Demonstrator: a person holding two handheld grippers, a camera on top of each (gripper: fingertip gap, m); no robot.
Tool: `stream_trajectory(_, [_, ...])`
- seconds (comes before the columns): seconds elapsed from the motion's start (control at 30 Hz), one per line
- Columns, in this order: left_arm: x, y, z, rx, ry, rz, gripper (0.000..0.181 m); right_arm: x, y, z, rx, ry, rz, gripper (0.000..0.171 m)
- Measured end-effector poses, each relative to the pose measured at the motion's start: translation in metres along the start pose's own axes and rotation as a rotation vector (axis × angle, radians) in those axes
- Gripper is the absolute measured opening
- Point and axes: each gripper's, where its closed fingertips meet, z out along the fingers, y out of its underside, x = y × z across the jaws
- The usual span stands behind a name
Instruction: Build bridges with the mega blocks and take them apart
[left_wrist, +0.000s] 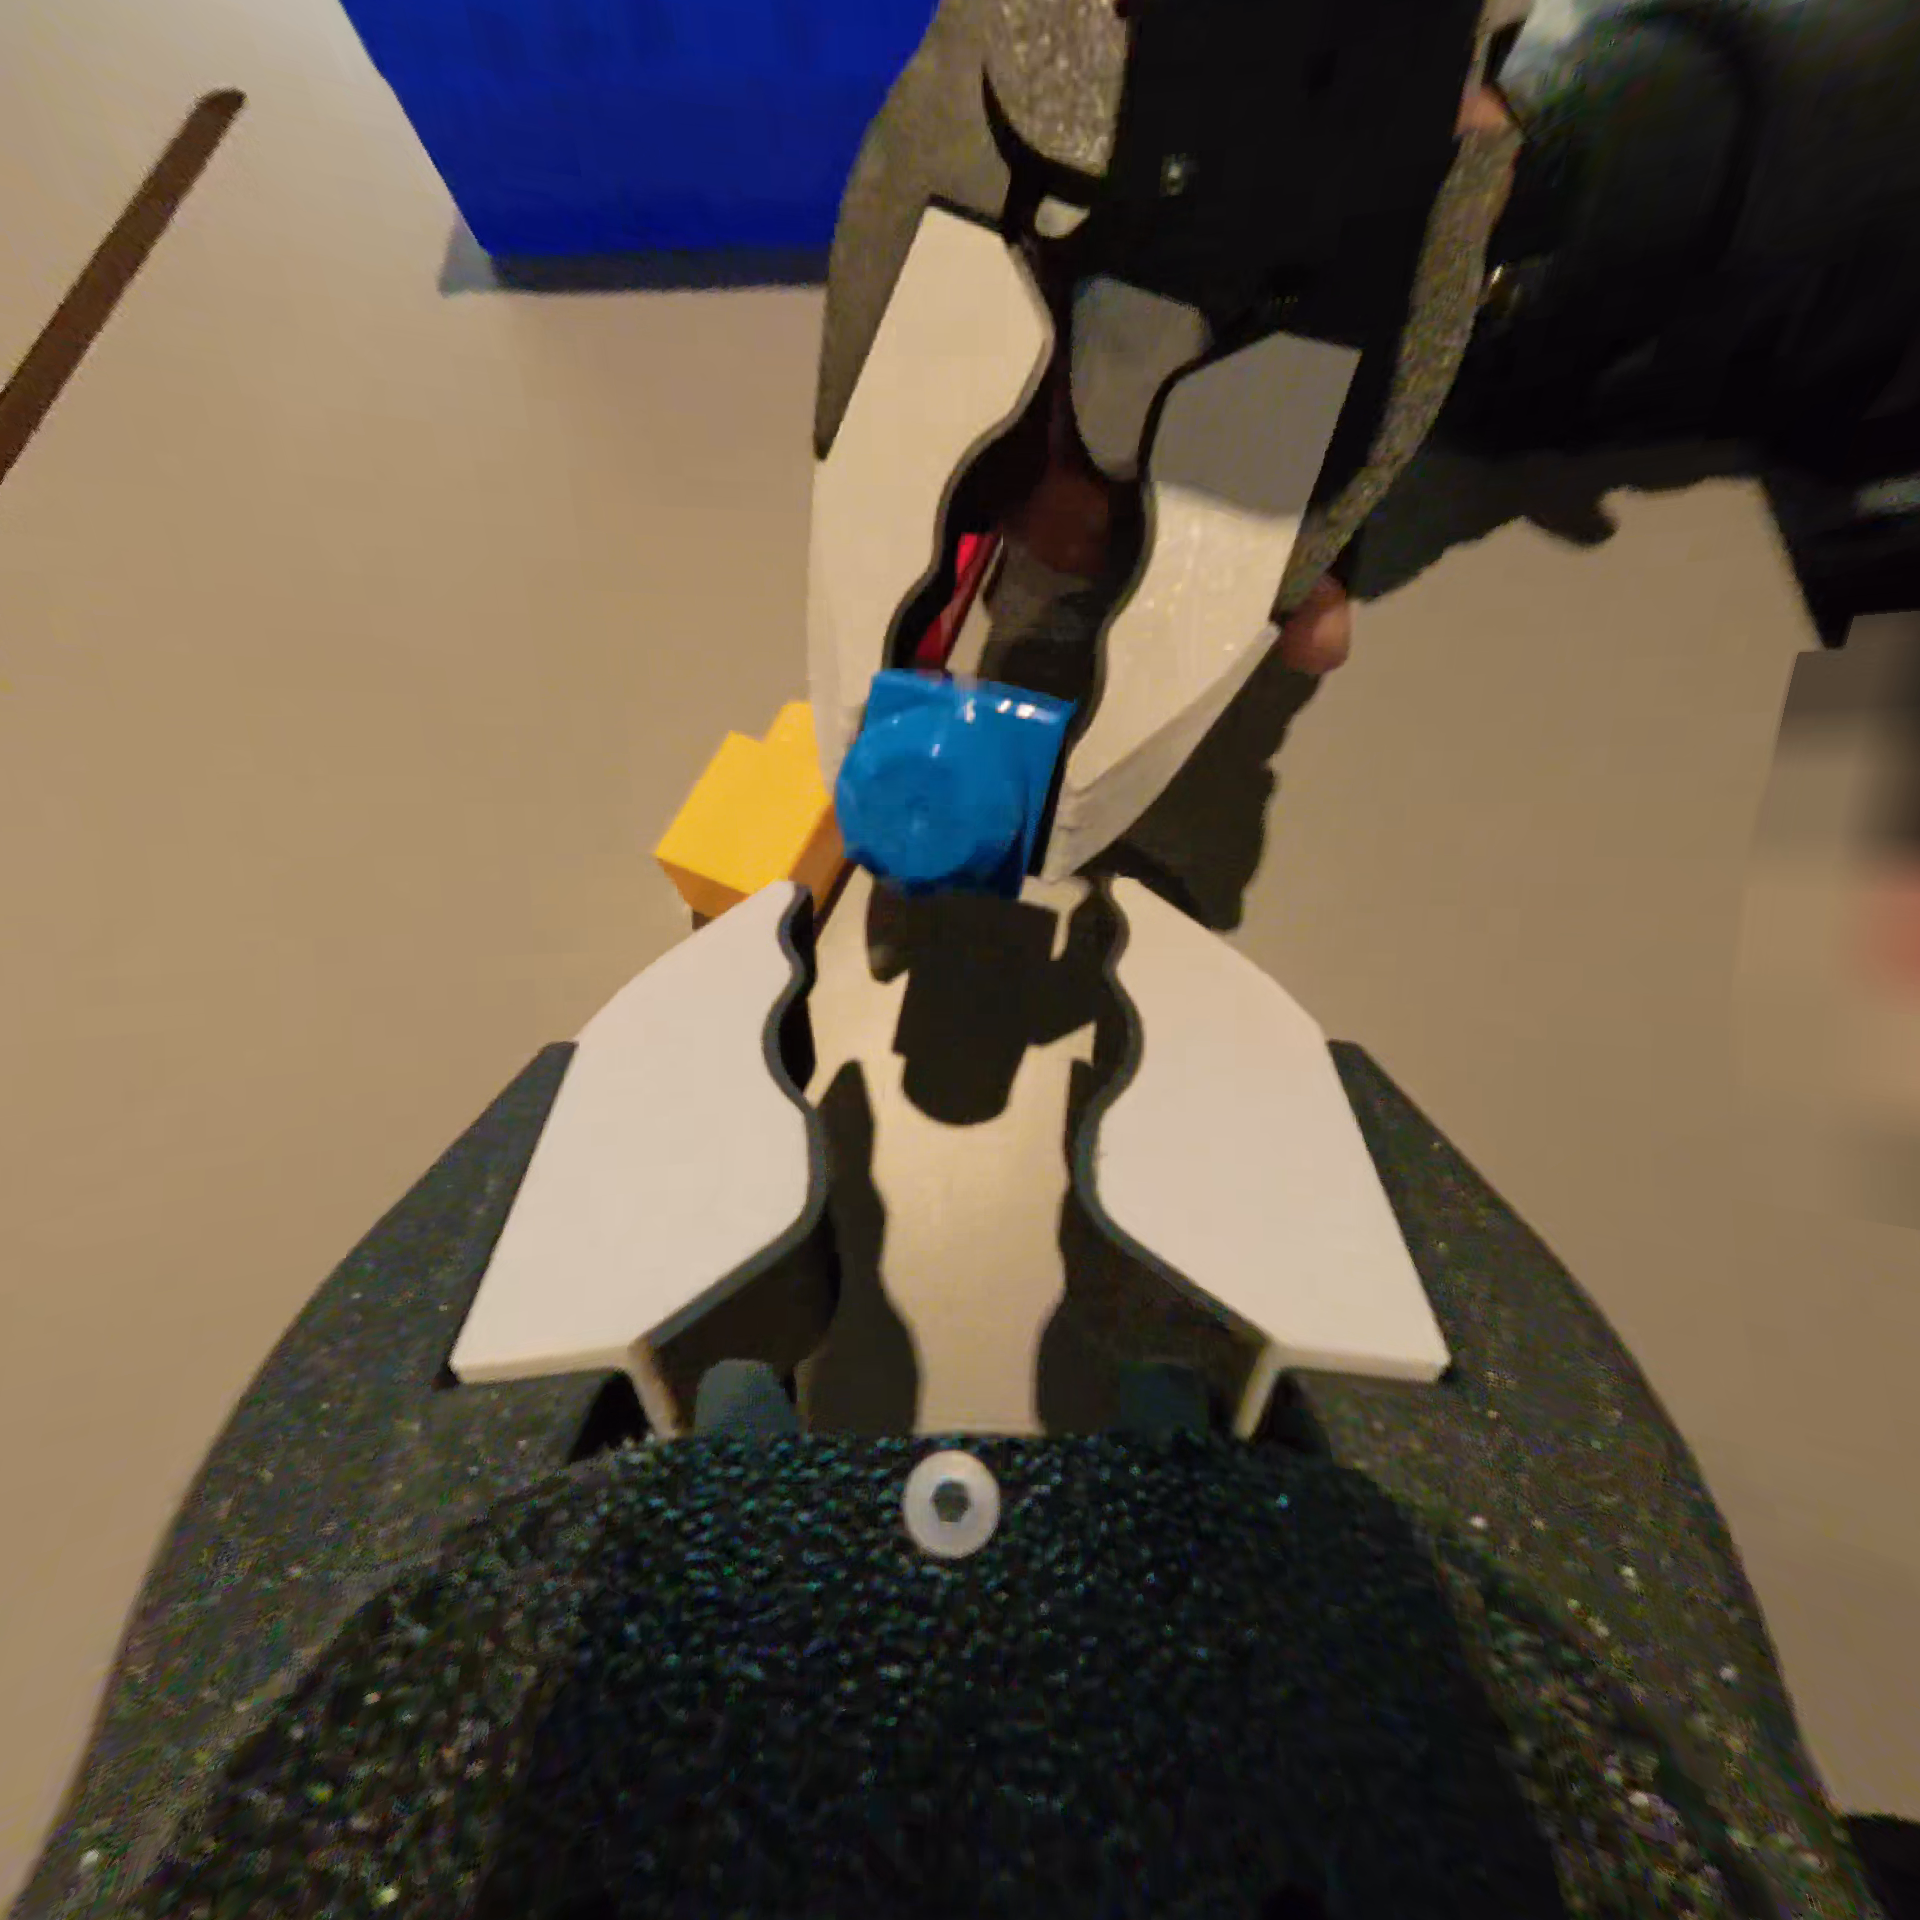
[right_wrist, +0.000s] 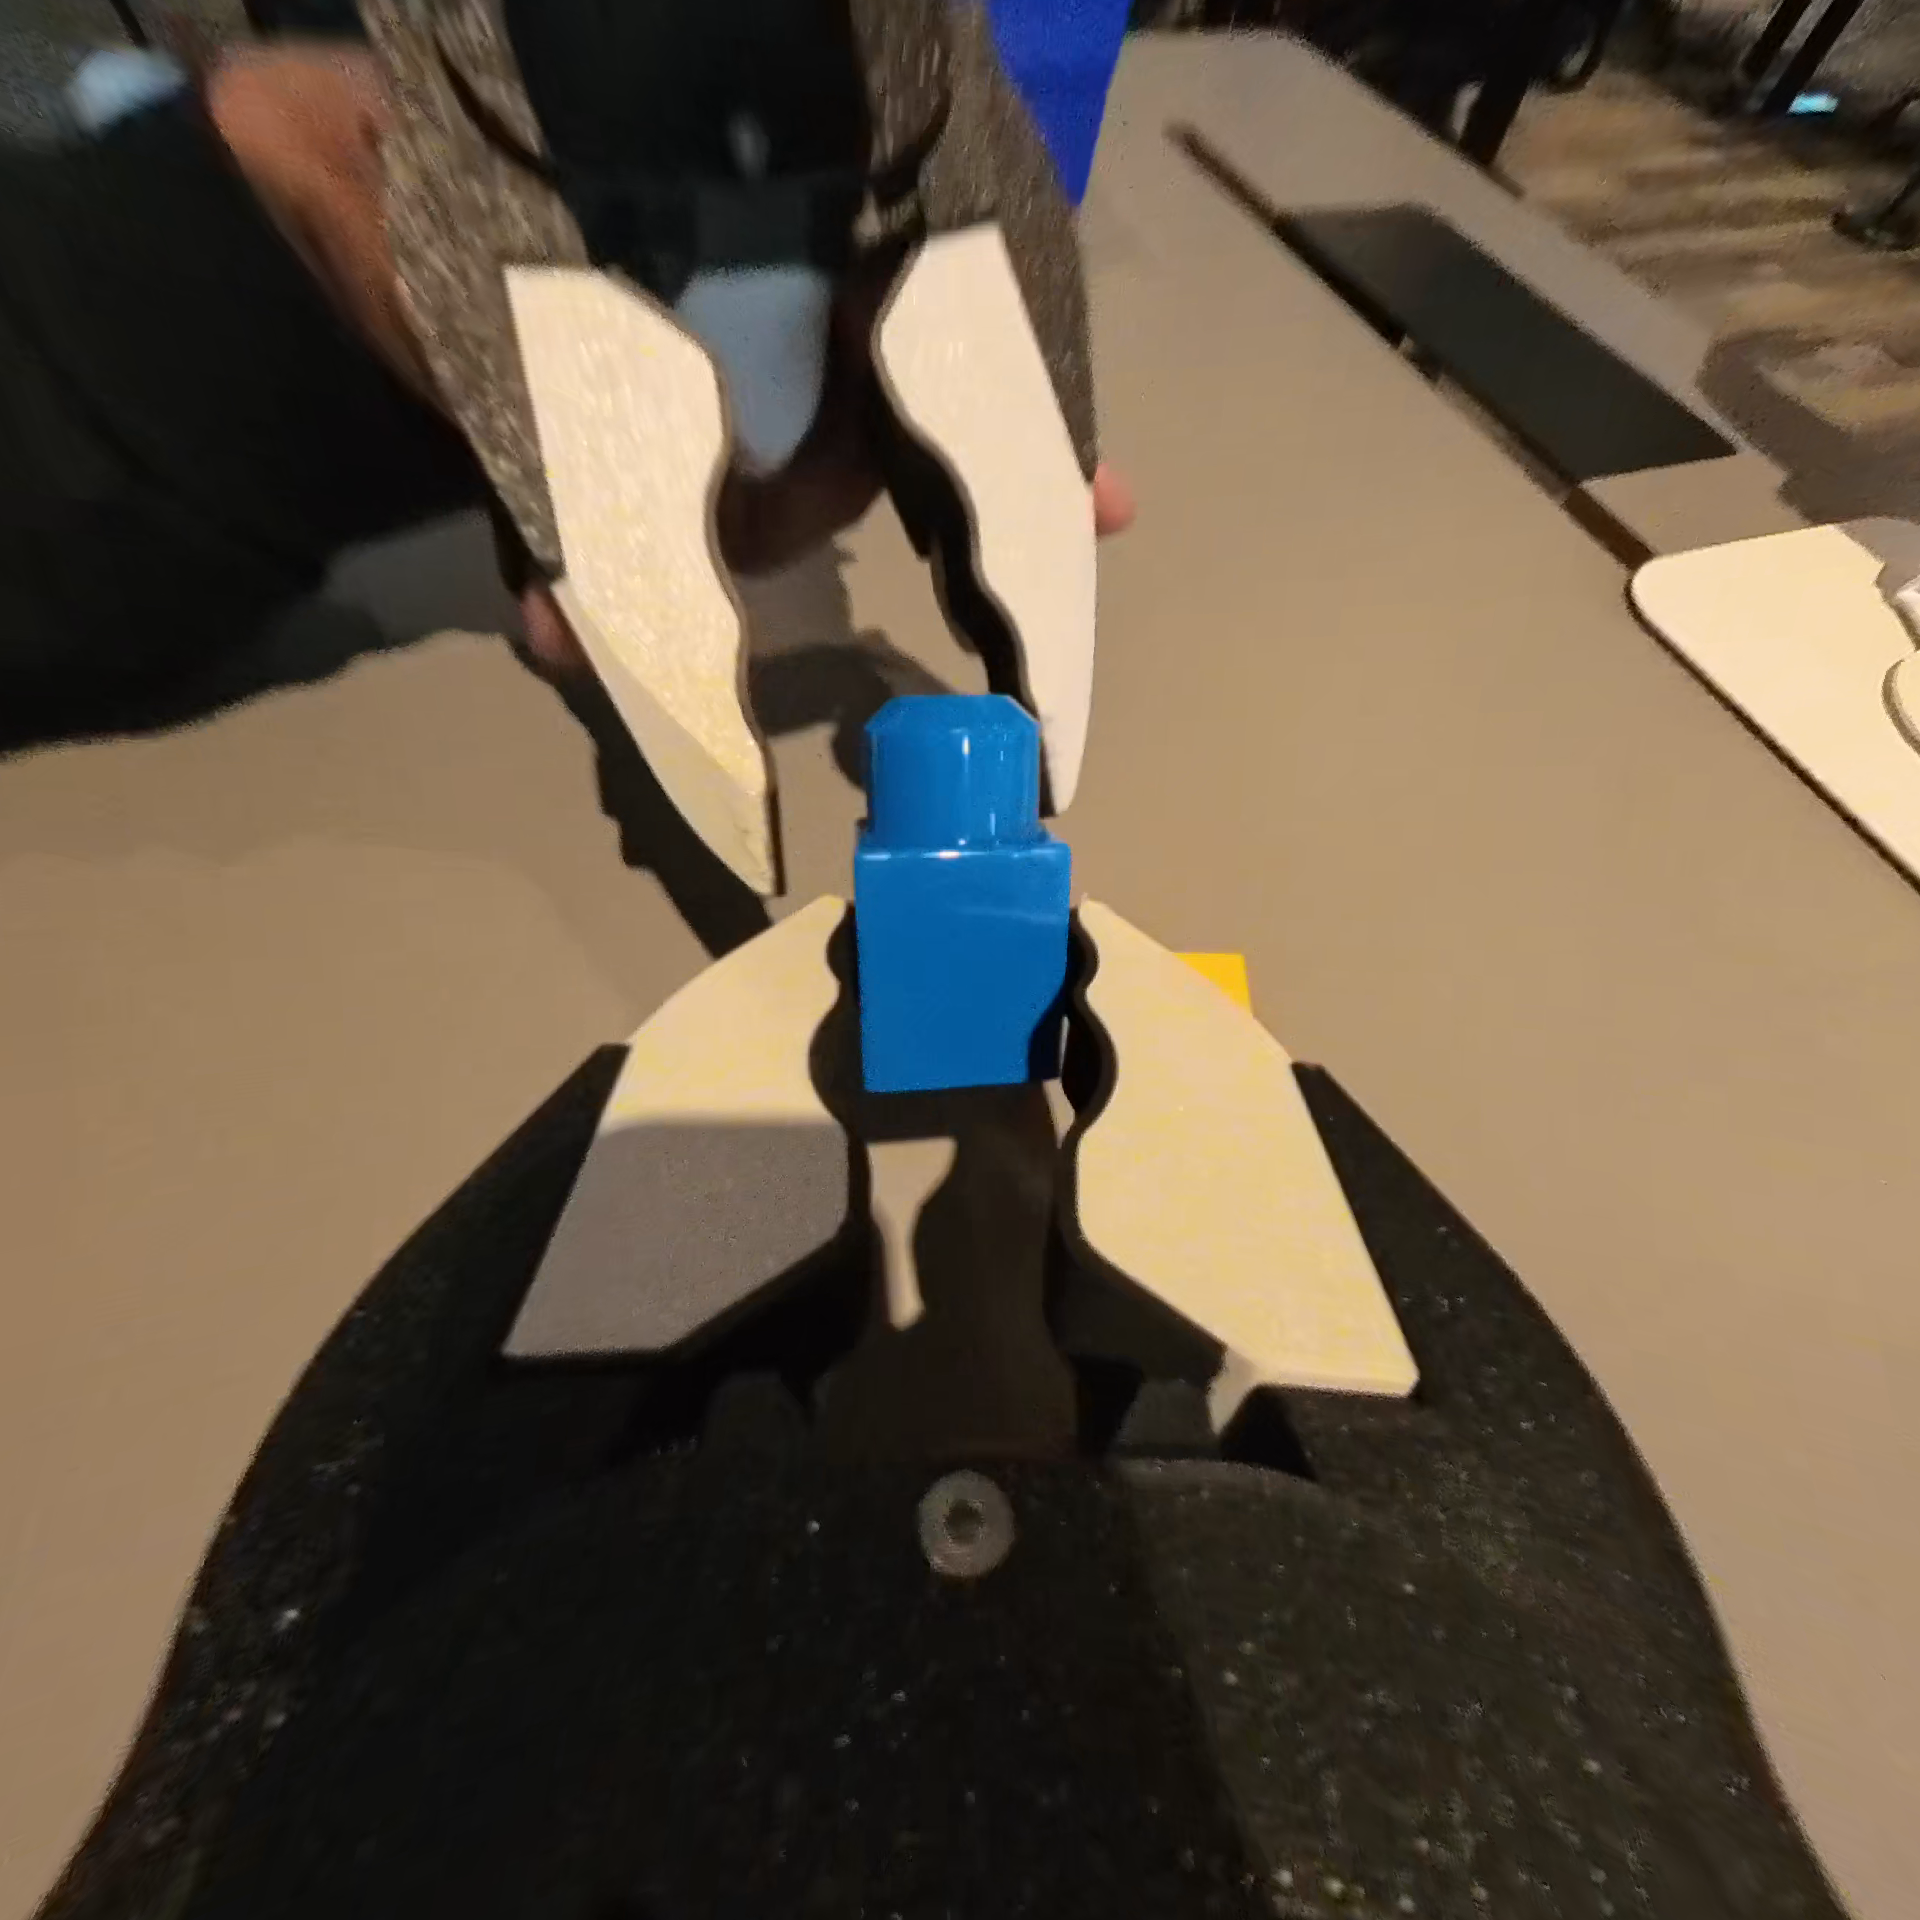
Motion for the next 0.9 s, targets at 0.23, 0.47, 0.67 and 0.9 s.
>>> stream_trajectory(0.23, [0.005,-0.018,-0.001,0.224,0.147,-0.092,0.043,-0.001,-0.017,-0.009,0.149,-0.076,0.106,0.037])
stream_trajectory(0.47, [0.009,-0.023,-0.006,0.32,0.243,-0.162,0.037,-0.005,-0.019,-0.01,0.181,-0.116,0.111,0.037])
stream_trajectory(0.67, [0.005,-0.037,-0.016,0.401,0.199,-0.123,0.036,-0.008,-0.022,-0.011,0.194,-0.111,0.073,0.037])
stream_trajectory(0.9, [0.01,-0.046,-0.019,0.43,0.193,-0.075,0.028,-0.011,-0.022,-0.011,0.2,-0.117,0.057,0.036])
